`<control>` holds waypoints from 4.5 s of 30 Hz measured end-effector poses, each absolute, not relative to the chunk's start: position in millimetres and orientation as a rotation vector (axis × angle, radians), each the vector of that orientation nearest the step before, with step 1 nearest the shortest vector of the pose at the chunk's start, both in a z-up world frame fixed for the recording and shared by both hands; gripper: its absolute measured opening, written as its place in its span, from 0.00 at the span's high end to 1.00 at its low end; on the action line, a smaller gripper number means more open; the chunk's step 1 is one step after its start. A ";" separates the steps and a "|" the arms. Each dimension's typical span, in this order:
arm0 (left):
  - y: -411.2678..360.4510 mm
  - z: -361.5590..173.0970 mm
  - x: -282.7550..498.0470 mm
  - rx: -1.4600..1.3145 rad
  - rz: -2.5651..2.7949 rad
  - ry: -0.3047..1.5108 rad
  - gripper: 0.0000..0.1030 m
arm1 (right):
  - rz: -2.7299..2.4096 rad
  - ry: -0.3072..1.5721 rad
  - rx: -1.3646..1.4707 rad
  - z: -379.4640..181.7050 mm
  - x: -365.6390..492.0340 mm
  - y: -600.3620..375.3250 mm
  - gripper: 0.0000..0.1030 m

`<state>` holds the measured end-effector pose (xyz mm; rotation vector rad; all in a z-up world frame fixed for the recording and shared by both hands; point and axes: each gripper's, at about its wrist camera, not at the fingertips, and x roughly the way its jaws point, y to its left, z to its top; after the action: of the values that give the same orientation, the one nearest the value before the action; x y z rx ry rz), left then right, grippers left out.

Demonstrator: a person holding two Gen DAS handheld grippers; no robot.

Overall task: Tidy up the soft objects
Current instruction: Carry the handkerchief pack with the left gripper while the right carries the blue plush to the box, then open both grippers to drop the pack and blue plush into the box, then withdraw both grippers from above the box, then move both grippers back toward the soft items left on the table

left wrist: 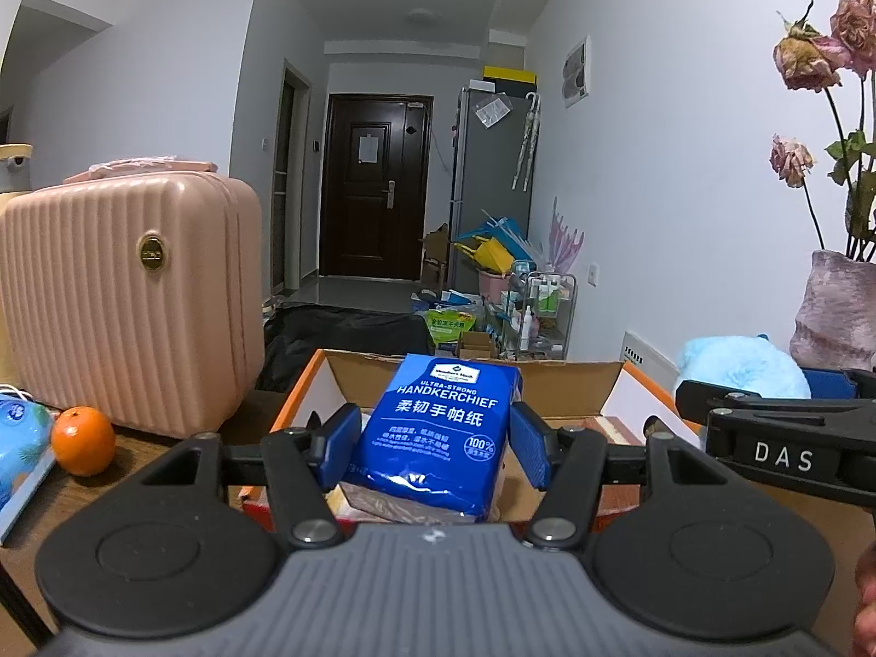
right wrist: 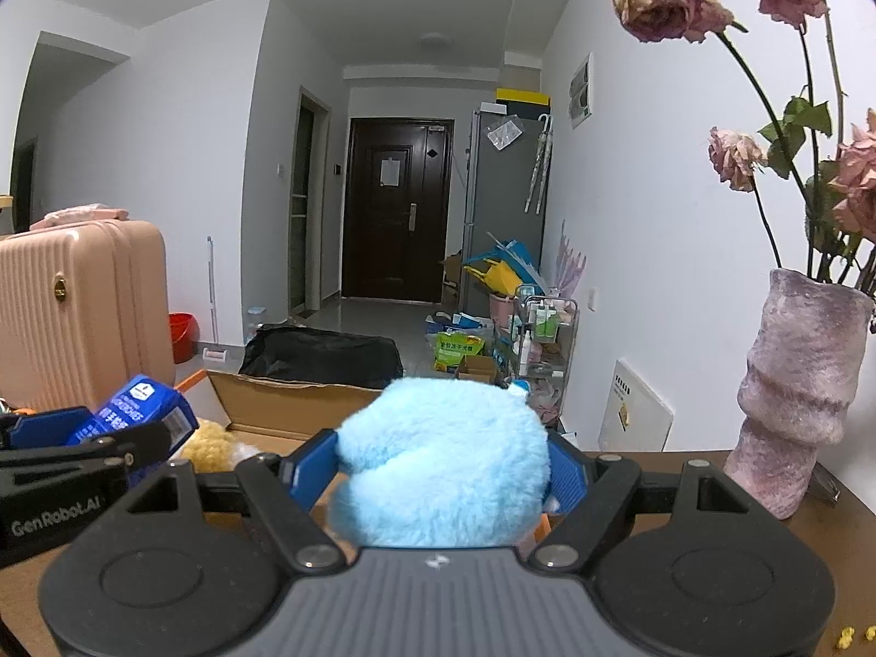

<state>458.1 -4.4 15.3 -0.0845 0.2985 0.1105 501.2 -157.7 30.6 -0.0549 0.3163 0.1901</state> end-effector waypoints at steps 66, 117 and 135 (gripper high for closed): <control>2.4 3.2 541.6 -0.175 0.200 0.286 0.00 | 0.149 0.443 -0.027 -7.0 596.8 -163.5 0.00; 30.1 -9.9 416.6 -0.109 0.242 0.310 0.00 | 0.116 0.346 0.021 4.9 462.4 -200.5 0.00; 25.1 -14.8 359.1 -0.088 0.200 0.355 0.00 | 0.133 0.382 -0.008 -10.0 396.3 -198.1 0.00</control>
<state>359.1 25.1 -14.8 -0.0878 0.3553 0.2002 396.3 -198.1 -10.0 -0.0075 0.3822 0.1334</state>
